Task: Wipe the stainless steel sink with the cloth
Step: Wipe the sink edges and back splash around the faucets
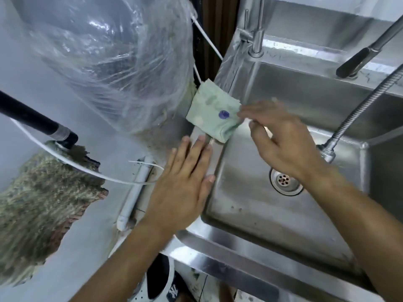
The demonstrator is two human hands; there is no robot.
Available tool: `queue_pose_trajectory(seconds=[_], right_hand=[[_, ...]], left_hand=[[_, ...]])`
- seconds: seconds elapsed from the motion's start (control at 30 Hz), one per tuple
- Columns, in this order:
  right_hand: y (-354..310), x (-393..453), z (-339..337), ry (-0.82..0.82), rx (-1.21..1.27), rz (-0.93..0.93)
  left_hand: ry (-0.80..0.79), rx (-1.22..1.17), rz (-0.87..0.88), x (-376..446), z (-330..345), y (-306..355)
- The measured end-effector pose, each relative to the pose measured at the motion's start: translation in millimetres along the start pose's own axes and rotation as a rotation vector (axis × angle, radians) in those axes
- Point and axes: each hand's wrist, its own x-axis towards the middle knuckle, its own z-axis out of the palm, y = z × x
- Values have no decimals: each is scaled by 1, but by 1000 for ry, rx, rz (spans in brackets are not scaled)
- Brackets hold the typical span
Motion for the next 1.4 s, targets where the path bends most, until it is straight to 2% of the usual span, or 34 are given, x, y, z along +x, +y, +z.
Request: queue_pose_trajectory(seconds=[0.1,0.17,0.23,0.33,0.53,0.7,0.83,0.97,1.07,1.23,1.4], right_hand=[[-18,60,28,-270,-208,-214],[-18,75,51,-370,-274,-243],[-7,70,63,-303,-283,-245],[-9,53,68,-219,-214,-151],[2,59,54,-310,-230,-200],[31,129,45,-209,-243,9],[14,99,51,-216,-199,30],[2,49,55,-268,-138,-69],[23,79,49,-276,-186,-60],[58,150,37,-198,-212,73],[34,113,42,-225,-172,74]], left_hand=[[-11,48,-14,-9,1,5],[-17,41,-28,-6,0,4],[-22,40,-33,-6,0,4],[-21,54,-50,-5,-1,6],[-41,87,-65,-4,-3,10],[-35,79,-70,-4,-2,9],[-29,24,-84,12,0,5],[-19,2,-68,25,1,3],[1,73,-73,19,1,7],[1,37,-122,39,-1,8],[-41,25,-97,85,4,1]])
